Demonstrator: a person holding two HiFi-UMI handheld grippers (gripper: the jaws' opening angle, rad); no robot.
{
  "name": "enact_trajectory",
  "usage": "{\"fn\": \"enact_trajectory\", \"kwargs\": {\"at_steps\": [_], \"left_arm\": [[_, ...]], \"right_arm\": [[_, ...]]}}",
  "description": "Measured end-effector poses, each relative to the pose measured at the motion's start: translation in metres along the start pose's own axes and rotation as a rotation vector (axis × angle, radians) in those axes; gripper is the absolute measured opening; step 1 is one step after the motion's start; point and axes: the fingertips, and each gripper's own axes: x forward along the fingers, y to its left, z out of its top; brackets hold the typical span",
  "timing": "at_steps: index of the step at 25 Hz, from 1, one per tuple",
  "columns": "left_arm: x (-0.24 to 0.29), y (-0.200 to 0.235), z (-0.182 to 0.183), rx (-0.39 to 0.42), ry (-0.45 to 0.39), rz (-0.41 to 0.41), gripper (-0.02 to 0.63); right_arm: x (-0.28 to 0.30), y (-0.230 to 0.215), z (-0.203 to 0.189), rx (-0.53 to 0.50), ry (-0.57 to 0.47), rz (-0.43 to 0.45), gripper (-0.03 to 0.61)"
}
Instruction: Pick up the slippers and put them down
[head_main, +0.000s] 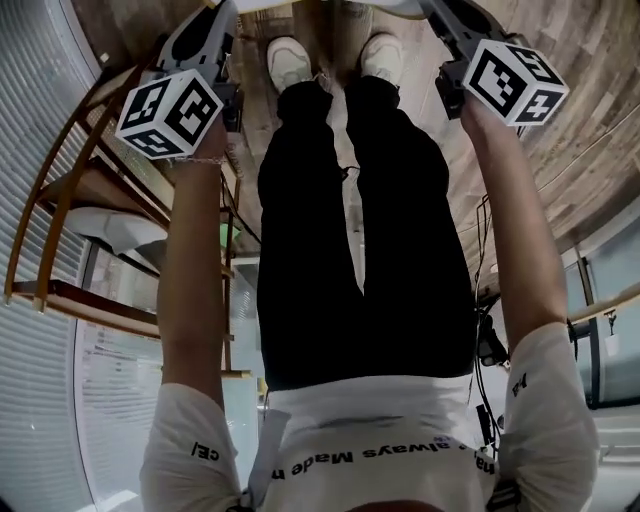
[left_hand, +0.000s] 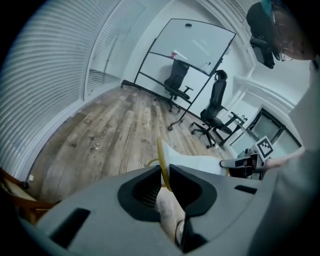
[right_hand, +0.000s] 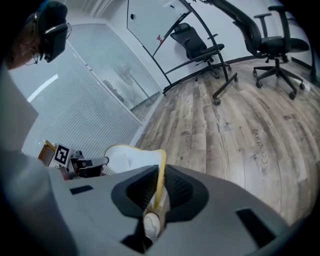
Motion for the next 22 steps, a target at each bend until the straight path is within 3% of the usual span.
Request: {"fn": "enact_trajectory", "kwargs": {"at_steps": [11,22], "left_arm": [[0.096,0.074,-0.081,0.032,0.088,0.024,0.049],[0.177,0.136,-0.143,0.064,0.141,0.036,0.051]], "right_arm": [[0.107,-0.073,-0.069,-0.015,0.069,0.008,0.041],[0.196,-0.137,-0.111,-0.055,0.109,0.015,0.041]]}}
